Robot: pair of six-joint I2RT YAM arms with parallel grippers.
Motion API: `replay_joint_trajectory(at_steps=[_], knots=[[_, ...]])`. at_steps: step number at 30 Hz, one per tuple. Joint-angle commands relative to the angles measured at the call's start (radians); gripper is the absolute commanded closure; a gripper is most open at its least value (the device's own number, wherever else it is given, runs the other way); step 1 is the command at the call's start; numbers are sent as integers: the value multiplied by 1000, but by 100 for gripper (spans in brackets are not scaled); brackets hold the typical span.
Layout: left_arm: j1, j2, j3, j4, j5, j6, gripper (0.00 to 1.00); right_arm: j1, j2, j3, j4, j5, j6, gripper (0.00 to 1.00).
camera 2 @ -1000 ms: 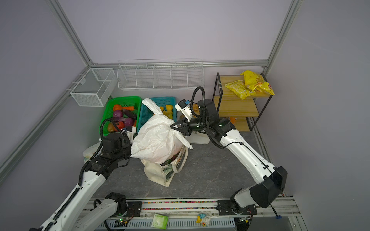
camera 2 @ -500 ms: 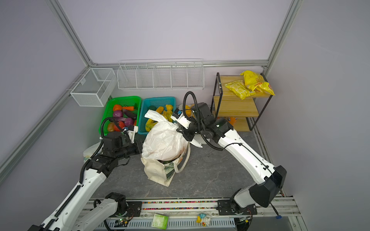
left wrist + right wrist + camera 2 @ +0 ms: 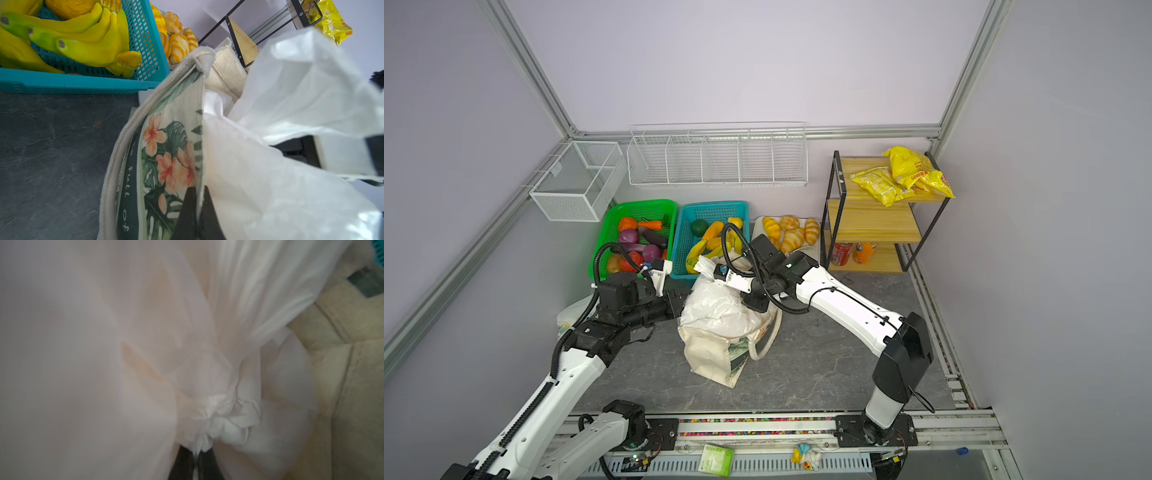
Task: Place the mixed food into the grocery bags and tie them
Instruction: 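Swing the white bag over the tote with the right gripper while the left holds it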
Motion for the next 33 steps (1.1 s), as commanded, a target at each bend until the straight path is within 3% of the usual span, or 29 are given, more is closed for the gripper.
replay_joint_trajectory(at_steps=[1,4,10,13,20,33], knots=[[3,-3,17,71,20,-7,100,3,-10,29,-53,54,-31,92],[3,2,14,70,13,-3,100,3,-101,-2,23,-4,-7,82],[3,-2,10,65,6,12,100,4,-252,-45,125,-96,57,50],[3,-3,11,57,2,20,100,14,-269,-35,163,-159,94,42],[3,-6,8,59,4,17,100,64,-156,9,159,-189,104,41],[3,-12,14,48,7,37,100,48,21,-144,98,-43,60,53]])
